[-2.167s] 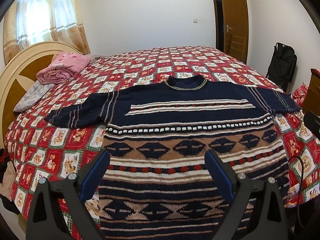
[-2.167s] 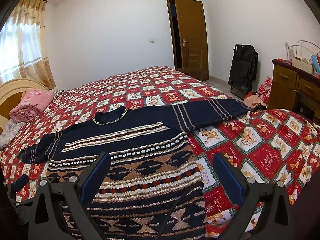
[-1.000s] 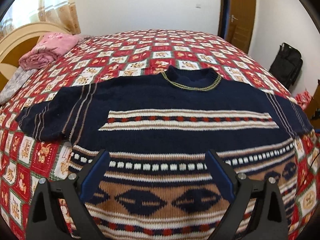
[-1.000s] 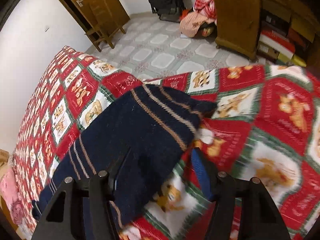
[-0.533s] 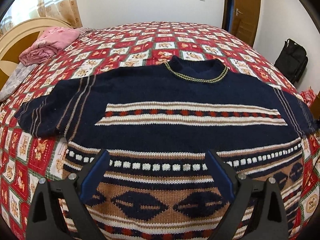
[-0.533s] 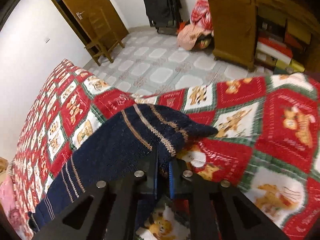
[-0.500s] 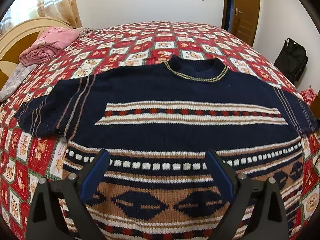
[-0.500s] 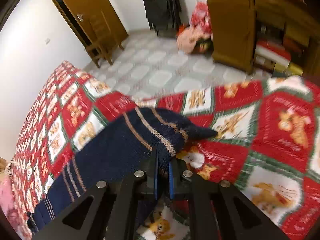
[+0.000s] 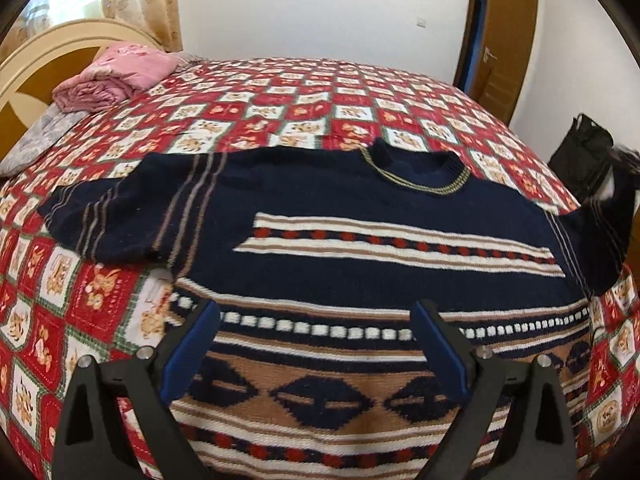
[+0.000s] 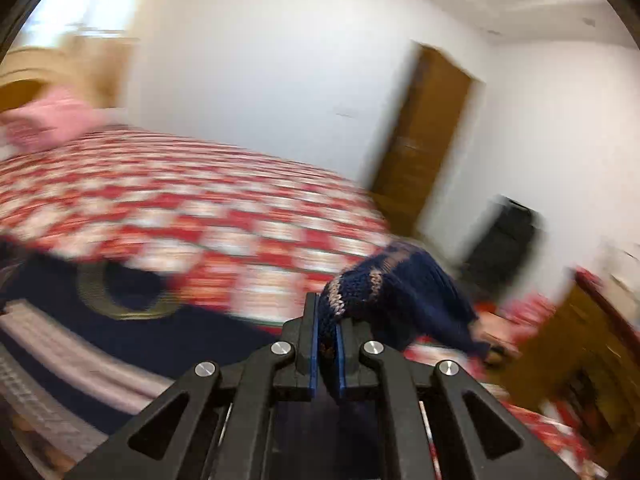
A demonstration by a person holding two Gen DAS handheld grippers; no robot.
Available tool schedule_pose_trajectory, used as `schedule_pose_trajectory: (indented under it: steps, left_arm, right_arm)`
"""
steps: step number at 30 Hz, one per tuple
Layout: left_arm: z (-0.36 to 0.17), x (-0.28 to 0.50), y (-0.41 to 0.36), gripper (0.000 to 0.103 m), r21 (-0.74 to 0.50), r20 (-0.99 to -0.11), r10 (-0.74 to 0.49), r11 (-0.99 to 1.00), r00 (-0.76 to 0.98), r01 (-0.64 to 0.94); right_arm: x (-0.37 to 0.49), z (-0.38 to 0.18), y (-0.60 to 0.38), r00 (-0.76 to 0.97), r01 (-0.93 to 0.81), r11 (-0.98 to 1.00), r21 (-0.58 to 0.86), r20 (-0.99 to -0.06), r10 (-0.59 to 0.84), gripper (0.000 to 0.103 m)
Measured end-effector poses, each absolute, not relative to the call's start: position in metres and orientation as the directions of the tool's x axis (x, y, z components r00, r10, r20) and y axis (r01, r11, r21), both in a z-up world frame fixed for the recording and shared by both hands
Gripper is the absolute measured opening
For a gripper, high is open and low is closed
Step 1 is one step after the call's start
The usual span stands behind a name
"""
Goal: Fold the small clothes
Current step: 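Fold the held sleeve across the sweater body with the right gripper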
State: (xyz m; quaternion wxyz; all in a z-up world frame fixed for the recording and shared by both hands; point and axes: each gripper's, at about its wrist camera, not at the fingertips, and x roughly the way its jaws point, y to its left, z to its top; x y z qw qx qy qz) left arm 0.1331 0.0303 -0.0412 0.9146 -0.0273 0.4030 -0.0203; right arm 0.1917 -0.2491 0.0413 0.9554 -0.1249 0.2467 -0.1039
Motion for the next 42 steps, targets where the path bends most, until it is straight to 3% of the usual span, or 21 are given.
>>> schedule_pose_trajectory:
  steps: [2,5,8,13,18,20,24,27,31,34,36,37,38,41,42]
  left_arm:
    - [-0.04,0.13,0.04,0.098,-0.078,-0.731,-0.058,0.997,0.68,0.001]
    - [-0.038,0.125,0.057,0.098,-0.072,-0.721,-0.036,0.997,0.692,-0.023]
    - [-0.038,0.122,0.072,0.098,-0.048,-0.714,-0.016,0.998,0.7,-0.027]
    - [-0.047,0.126,0.09,0.098,-0.053,-0.715,-0.013,0.998,0.699,-0.036]
    - [-0.052,0.141,0.08,0.098,-0.114,-0.727,-0.094,0.993,0.68,0.015]
    - [-0.049,0.139,0.067,0.098,-0.097,-0.718,-0.111,0.994,0.688,0.059]
    - [-0.042,0.146,0.029,0.098,-0.074,-0.719,-0.173,0.982,0.673,0.174]
    - [-0.034,0.155,-0.005,0.099,-0.08,-0.713,-0.227,0.966,0.663,0.245]
    - [-0.047,0.174,-0.046,0.099,0.014,-0.726,-0.172,0.964,0.666,0.265]
    - [-0.071,0.196,-0.058,0.099,0.164,-0.751,-0.009,0.966,0.66,0.2]
    - [-0.08,0.206,-0.043,0.096,0.156,-0.774,0.041,0.98,0.632,0.127]
    - [-0.082,0.211,-0.026,0.09,0.063,-0.794,-0.008,0.993,0.608,0.095]
    - [-0.082,0.211,-0.014,0.069,-0.026,-0.798,-0.073,0.996,0.598,0.088]
    - [-0.077,0.202,0.027,0.032,-0.271,-0.746,-0.253,0.96,0.616,0.066]
    - [-0.077,0.201,0.037,0.028,-0.316,-0.738,-0.28,0.947,0.614,0.052]
  right_arm:
    - [0.193,0.019,-0.201,0.858,-0.028,0.974,-0.227,-0.505,-0.093,0.007]
    - [0.2,-0.037,-0.145,0.704,-0.279,0.96,-0.03,-0.686,0.183,0.008]
    - [0.199,-0.079,-0.131,0.553,-0.321,0.94,0.118,-0.782,0.288,0.011]
    - [0.18,-0.066,-0.172,0.572,-0.271,0.916,0.295,-0.716,0.4,0.012]
    - [0.169,-0.051,-0.195,0.588,-0.244,0.849,0.468,-0.625,0.513,0.012]
    - [0.158,-0.039,-0.196,0.642,-0.207,0.875,0.437,-0.615,0.458,0.012]
    - [0.173,-0.036,-0.229,0.705,-0.018,0.967,0.256,-0.682,0.194,0.012]
    - [0.185,-0.047,-0.25,0.687,0.054,0.979,0.196,-0.719,0.106,0.012]
    - [0.185,-0.083,-0.29,0.605,0.196,0.954,0.227,-0.793,0.064,0.012]
    - [0.167,-0.085,-0.304,0.656,0.158,0.942,0.295,-0.745,0.123,0.012]
    - [0.164,-0.085,-0.3,0.673,0.128,0.955,0.269,-0.73,0.116,0.012]
    - [0.163,-0.085,-0.297,0.683,0.119,0.961,0.251,-0.723,0.105,0.012]
    - [0.162,-0.086,-0.295,0.691,0.115,0.964,0.238,-0.717,0.095,0.012]
    - [0.156,-0.088,-0.297,0.713,0.126,0.963,0.237,-0.697,0.079,0.013]
    - [0.157,-0.089,-0.299,0.719,0.13,0.96,0.246,-0.691,0.08,0.013]
